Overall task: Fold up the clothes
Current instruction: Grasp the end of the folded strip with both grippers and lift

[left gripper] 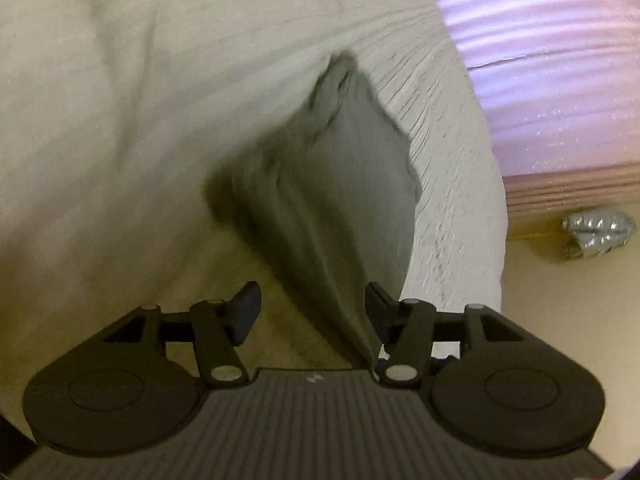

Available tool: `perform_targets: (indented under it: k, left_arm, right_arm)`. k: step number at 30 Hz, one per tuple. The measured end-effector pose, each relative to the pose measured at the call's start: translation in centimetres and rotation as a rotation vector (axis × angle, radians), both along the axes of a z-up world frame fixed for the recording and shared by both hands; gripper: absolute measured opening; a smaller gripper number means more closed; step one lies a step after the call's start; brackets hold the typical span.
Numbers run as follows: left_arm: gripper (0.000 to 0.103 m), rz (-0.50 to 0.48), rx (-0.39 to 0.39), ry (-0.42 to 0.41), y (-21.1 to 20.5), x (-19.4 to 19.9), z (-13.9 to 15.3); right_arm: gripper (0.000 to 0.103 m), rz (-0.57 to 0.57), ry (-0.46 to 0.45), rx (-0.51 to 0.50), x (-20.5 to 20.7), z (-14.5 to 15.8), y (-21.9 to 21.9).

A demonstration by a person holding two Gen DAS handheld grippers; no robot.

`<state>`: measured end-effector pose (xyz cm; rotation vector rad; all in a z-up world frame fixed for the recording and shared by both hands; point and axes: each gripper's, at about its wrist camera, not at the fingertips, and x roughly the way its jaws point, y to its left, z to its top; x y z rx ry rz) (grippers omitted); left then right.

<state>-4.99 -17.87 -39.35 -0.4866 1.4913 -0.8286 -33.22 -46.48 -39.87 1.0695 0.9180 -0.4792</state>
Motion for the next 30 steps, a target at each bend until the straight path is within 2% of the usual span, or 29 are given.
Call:
perform_targets:
  k: [6,7,8,9,10,11,14,16,19,21,22,23,24,25,26,30]
  left_arm:
    - [0.052,0.18,-0.041,0.049,-1.6,-0.4,-4.0]
    - [0.047,0.195,-0.053,0.044,-1.6,-0.3,-4.4]
    - [0.021,0.205,-0.061,0.035,-1.7,-0.2,-4.8]
    - [0.004,0.192,-0.057,0.014,-1.8,-0.1,-4.8]
    - [0.003,0.168,-0.062,-0.007,-1.8,0.2,-4.5]
    - [0.002,0.138,-0.065,-0.034,-1.8,0.6,-4.0]
    - [0.002,-0.015,-0.065,-0.188,-2.3,1.9,-0.7]
    - [0.002,-0.085,-0.033,-0.287,-1.8,3.8,1.1]
    - [0.004,-0.136,0.047,-0.372,-0.5,6.9,2.2]
    - [0.007,-0.168,0.07,-0.349,-0.4,8.0,1.8]
    - [0.012,-0.145,0.066,-0.321,-0.3,8.2,1.5]
    - [0.023,-0.099,0.046,-0.283,-0.1,8.4,1.1]
    - [0.029,-0.039,0.024,-0.239,0.4,8.2,0.6]
    - [0.039,0.021,0.003,-0.194,0.8,8.0,0.0]
    - [0.042,0.082,-0.014,-0.152,1.3,7.7,-0.5]
    - [0.042,0.263,-0.021,-0.058,3.1,6.2,-2.6]
  right_arm:
    - [0.054,-0.016,0.0,0.002,-0.7,0.3,-1.1]
    - [0.054,-0.016,0.001,0.001,-0.8,0.3,-1.2]
    - [0.054,-0.016,0.001,0.003,-0.9,0.3,-1.3]
    - [0.054,-0.016,0.002,0.006,-1.1,0.2,-1.5]
    - [0.054,-0.019,0.004,0.007,-1.3,0.2,-1.7]
    - [0.054,-0.023,0.007,0.009,-1.6,0.3,-1.9]
    - [0.054,-0.015,0.023,0.008,-2.2,0.6,-2.6]
    - [0.054,-0.001,0.038,0.003,-2.5,0.8,-3.2]
    - [0.054,0.027,0.029,0.014,-2.6,1.0,-3.9]
    - [0.054,0.028,-0.02,0.036,-2.2,1.0,-4.5]
    - [0.054,0.02,-0.053,0.053,-1.8,0.8,-4.8]
    - [0.054,0.008,-0.086,0.077,-1.2,0.5,-5.2]
    - [0.054,-0.007,-0.119,0.102,-0.5,0.1,-5.6]
    - [0.06,-0.027,-0.147,0.122,0.1,-0.4,-6.1]
    - [0.071,-0.053,-0.177,0.139,0.9,-1.0,-6.5]
    - [0.072,-0.133,-0.272,0.206,4.2,-3.7,-7.7]
